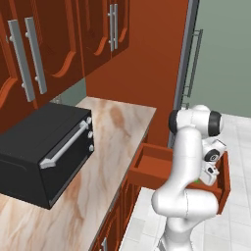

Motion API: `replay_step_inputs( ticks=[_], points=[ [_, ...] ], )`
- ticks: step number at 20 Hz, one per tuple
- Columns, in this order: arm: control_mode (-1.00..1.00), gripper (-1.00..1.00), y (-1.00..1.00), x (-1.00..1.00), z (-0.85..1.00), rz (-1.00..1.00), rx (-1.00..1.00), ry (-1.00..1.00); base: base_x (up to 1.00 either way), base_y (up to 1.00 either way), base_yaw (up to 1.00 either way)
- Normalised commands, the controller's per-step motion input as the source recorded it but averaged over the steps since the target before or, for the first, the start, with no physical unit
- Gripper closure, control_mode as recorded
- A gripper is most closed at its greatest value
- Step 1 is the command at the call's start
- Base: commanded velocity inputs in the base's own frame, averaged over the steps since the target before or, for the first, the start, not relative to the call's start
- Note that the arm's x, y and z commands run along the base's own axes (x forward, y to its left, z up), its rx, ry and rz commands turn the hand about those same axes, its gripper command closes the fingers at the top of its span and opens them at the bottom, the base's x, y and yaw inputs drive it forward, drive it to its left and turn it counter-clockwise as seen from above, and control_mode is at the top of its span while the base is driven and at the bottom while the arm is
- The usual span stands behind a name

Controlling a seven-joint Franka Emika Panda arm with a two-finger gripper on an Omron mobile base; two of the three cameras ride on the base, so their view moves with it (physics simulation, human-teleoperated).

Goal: Restock the sink supplies by placing the sponge and soap dispenser on the counter and next to the sink. Make sure the soap dispenser is upright.

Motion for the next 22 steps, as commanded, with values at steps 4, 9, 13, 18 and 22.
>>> replay_step_inputs(
  ticks=[4, 9, 13, 18, 22],
  points=[
    [-1.0, -1.0, 0.0, 0.28, -0.36, -0.11, -0.04, 0.0, 0.0, 0.0, 0.0],
    [-1.0, -1.0, 0.0, 0.22, -0.36, -0.07, -0.06, 0.0, 0.0, 0.0, 0.0],
    [-1.0, -1.0, 0.0, 0.15, -0.27, -0.09, -0.06, 0.0, 0.0, 0.0, 0.0],
    [-1.0, -1.0, 0.06, 0.02, -0.26, -0.1, -0.08, 0.0, 0.0, 0.0, 0.0],
    [-1.0, -1.0, 0.03, -0.41, 0.1, -0.05, -0.03, -0.08, 0.0, 0.0, 0.0]
  ],
)
